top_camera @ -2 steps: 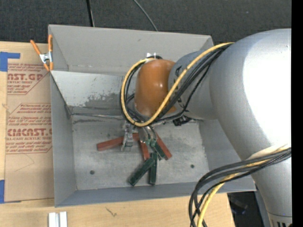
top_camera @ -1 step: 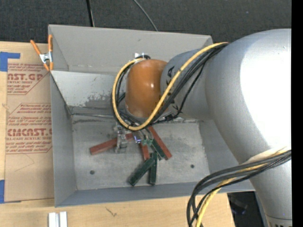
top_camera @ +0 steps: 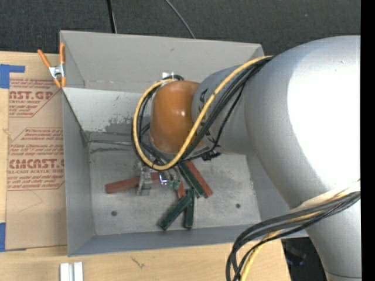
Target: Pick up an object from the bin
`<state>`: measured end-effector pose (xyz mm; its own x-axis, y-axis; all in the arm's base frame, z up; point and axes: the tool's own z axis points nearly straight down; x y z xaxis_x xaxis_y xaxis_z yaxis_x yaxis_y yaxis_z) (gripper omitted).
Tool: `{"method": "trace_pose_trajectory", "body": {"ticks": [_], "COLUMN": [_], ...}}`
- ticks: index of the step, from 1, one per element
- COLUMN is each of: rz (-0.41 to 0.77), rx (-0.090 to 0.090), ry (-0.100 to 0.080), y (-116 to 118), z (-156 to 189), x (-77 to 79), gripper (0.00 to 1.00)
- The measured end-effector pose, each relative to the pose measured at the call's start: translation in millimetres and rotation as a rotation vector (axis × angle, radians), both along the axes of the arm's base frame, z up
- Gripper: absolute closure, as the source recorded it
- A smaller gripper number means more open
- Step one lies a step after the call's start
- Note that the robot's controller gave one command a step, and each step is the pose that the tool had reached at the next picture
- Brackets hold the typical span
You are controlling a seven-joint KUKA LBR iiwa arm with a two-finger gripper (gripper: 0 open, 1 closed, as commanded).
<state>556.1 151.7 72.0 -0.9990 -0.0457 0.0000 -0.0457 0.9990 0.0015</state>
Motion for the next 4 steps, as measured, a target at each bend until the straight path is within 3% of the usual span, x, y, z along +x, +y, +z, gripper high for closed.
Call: {"method": "trace_pose_trajectory", "body": {"ticks": [1, 2, 3, 4], "rz": [0.151, 0.156, 0.269, 0.563], "rx": [-0.001, -0.002, 0.000, 0.001], "ry": [0.000, 0.008, -0.012, -0.001], "y": [8.5, 8.5, 5.5, 84.7], "z": [-1.2, 37.2, 61.1, -2.7], "x": [9.0, 7.9, 14.6, -23.8], "gripper": [1.00, 1.00, 1.00, 0.00]}}
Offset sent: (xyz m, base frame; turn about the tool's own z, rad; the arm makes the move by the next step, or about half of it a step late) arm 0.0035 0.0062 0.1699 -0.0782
